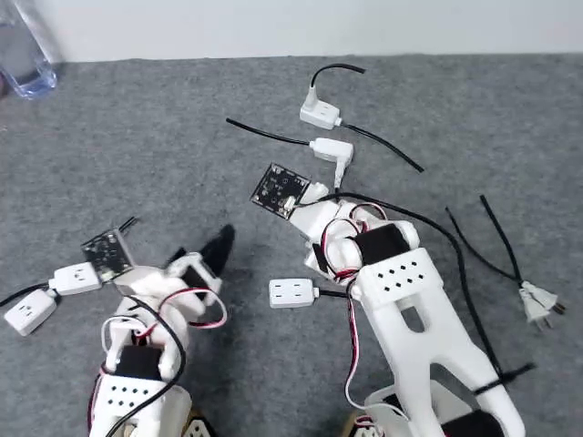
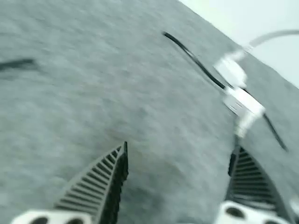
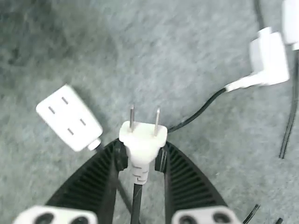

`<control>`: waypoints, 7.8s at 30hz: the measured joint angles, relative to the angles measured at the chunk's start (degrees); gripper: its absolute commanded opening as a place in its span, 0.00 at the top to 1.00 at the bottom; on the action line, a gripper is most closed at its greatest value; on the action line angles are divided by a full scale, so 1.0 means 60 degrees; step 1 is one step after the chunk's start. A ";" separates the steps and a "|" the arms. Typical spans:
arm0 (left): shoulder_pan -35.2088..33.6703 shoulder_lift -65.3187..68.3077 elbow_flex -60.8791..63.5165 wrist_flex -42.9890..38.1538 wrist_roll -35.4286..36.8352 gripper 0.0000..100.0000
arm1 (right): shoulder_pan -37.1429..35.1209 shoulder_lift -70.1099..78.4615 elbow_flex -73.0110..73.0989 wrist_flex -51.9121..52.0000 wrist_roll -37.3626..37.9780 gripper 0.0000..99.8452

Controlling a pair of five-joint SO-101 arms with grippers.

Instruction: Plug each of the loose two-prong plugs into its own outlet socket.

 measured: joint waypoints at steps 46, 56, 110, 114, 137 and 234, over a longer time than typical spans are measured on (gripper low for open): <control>0.1861 0.0000 0.0059 -0.1846 0.0469 0.58 | -0.1714 -0.2842 0.0542 0.1011 -0.0791 0.99; 0.2168 -0.0103 0.0044 -0.1934 0.0498 0.58 | -0.1714 -0.4337 0.0557 0.1451 -0.1055 0.99; 0.2168 -0.0132 0.0029 -0.2007 0.0425 0.58 | -0.1846 -0.5348 0.0176 0.1465 -0.1832 0.99; 0.1993 -0.0132 0.0161 -0.2022 0.0425 0.58 | -0.1846 -0.4952 0.0161 0.1465 -0.1729 0.99; -0.3780 -0.0044 0.0571 -0.2242 -0.1275 0.58 | -0.1714 0.0366 -0.3443 0.3839 0.0337 0.99; -0.7736 -0.0029 0.0586 0.0659 -0.4674 0.58 | -0.2315 0.5832 -0.5465 0.4454 0.5245 0.99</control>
